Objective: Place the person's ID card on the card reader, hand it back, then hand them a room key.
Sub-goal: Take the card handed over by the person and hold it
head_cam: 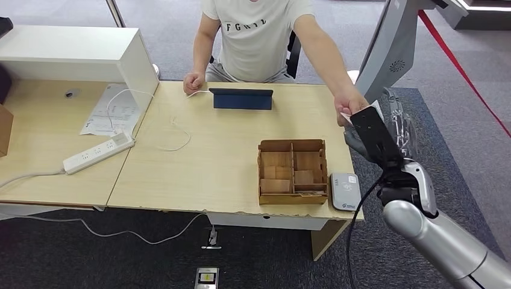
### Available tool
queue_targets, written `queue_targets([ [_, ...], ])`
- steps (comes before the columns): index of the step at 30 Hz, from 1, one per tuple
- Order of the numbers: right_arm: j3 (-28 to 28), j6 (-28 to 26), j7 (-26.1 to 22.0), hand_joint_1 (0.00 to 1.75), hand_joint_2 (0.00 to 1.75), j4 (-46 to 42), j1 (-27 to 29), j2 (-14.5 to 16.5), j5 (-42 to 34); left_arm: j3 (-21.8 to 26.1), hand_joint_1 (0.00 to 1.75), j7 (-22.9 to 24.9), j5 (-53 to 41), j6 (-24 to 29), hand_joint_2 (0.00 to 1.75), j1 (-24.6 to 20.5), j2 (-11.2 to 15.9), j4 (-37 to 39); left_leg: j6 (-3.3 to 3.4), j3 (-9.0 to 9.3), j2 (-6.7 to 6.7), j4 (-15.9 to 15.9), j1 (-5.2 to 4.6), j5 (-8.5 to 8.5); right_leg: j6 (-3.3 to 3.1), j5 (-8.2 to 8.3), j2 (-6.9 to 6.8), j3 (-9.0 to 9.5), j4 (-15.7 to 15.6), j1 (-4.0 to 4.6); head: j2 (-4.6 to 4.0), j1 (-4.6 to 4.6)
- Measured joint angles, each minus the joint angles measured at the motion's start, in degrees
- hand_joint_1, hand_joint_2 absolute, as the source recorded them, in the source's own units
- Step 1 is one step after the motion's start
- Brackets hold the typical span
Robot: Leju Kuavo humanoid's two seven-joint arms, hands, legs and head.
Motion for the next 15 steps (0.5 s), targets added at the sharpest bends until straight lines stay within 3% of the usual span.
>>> queue_targets([
  [7, 2.41, -1.42, -1.93, 0.0, 1.75, 5.94, -2.78, 4.04, -2.81, -0.04, 0.0, -0.33, -1.32, 2.03, 0.0, -0.18, -3.99, 0.19, 0.0, 0.0, -0.03, 0.04, 0.04, 0.01, -0.02, 0.02, -0.01, 0.01, -0.01, 0.04, 0.0, -0.01],
  [8, 2.75, -1.57, -2.09, 0.22, 1.75, 6.58, -2.93, 4.34, -3.17, -0.04, 0.0, -0.3, -1.37, 1.99, 0.0, -0.2, -4.09, 0.18, 0.0, 0.0, -0.03, 0.05, 0.04, 0.01, -0.02, 0.02, -0.01, 0.01, -0.01, 0.04, 0.01, -0.01],
  [11, 3.69, -1.97, -2.39, 1.53, 1.75, 8.18, -3.21, 4.97, -3.64, -0.06, 0.0, -0.24, -1.61, 1.72, 0.0, -0.29, -4.29, 0.18, -0.01, 0.0, -0.02, 0.06, 0.06, 0.0, -0.03, 0.03, -0.01, 0.01, -0.01, 0.06, 0.01, 0.0],
  [12, 3.98, -2.05, -2.43, 1.75, 1.75, 8.64, -3.29, 5.12, -3.62, -0.07, 0.0, -0.27, -1.7, 1.7, 0.0, -0.31, -4.32, 0.18, -0.01, 0.0, -0.02, 0.06, 0.06, 0.0, -0.03, 0.03, -0.01, 0.0, -0.01, 0.06, 0.0, -0.01],
  [15, 4.91, -2.17, -2.44, 1.6, 1.75, 9.78, -3.58, 5.41, -3.51, -0.07, 0.0, -0.49, -1.98, 1.71, 0.0, -0.32, -4.37, 0.18, -0.01, 0.0, -0.02, 0.05, 0.06, 0.0, -0.03, 0.03, -0.01, 0.0, -0.01, 0.07, -0.01, -0.01],
])
